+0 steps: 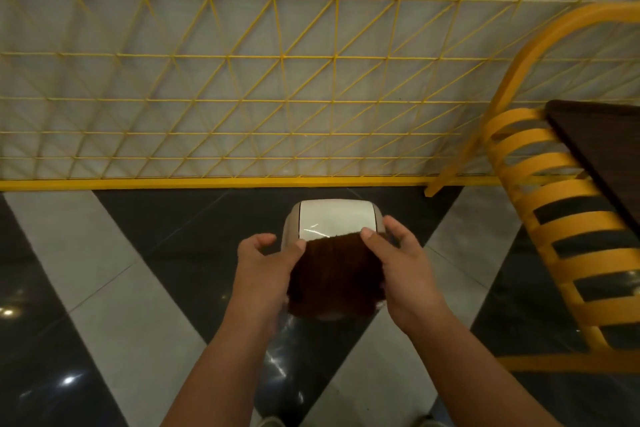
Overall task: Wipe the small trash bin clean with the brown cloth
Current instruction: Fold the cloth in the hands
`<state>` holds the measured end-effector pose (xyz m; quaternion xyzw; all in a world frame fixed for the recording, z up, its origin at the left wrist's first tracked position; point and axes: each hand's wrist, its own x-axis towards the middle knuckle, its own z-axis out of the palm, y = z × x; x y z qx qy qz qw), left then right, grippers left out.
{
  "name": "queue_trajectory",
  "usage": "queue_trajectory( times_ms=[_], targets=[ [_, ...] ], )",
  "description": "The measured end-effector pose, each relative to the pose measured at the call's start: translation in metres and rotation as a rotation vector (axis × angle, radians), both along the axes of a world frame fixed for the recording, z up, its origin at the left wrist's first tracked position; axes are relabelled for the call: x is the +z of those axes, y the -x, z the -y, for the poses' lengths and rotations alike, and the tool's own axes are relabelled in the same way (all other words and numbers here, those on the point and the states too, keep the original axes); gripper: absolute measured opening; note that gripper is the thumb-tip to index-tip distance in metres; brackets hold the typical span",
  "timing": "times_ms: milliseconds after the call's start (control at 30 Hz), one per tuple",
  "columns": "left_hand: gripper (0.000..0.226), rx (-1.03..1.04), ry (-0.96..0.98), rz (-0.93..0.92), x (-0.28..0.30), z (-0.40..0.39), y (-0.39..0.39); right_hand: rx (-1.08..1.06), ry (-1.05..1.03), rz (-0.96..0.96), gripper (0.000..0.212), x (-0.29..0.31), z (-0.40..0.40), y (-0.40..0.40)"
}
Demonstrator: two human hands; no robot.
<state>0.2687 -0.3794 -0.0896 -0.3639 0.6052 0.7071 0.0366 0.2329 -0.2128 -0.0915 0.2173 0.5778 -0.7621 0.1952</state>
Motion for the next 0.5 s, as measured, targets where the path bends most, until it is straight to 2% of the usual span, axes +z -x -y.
queue_trajectory(
  times_ms=[67,167,267,367,433,500],
  targets=[
    [0.047,-0.043,-0.068,-0.062,-0.002,0.002,0.001,0.109,0.02,-0.072,0.052,-0.001,-0.005,0.002],
    [0.05,-0.166,-0.002,-0.171,-0.001,0.002,0.002,0.301,-0.15,-0.172,0.054,-0.002,-0.01,0.004],
    [0.056,-0.331,0.31,-0.148,-0.004,0.007,0.003,0.433,-0.342,-0.219,0.063,0.001,-0.013,0.01],
    [0.047,-0.414,0.593,-0.081,-0.006,0.01,0.001,0.566,-0.629,-0.313,0.065,0.001,-0.012,0.013],
    [0.032,-0.436,0.66,-0.102,-0.004,0.008,-0.002,0.607,-0.837,-0.438,0.056,-0.001,-0.011,0.011],
    [0.029,-0.49,0.796,-0.105,-0.006,0.006,-0.006,0.636,-0.986,-0.566,0.036,-0.005,-0.011,0.005]
  ],
)
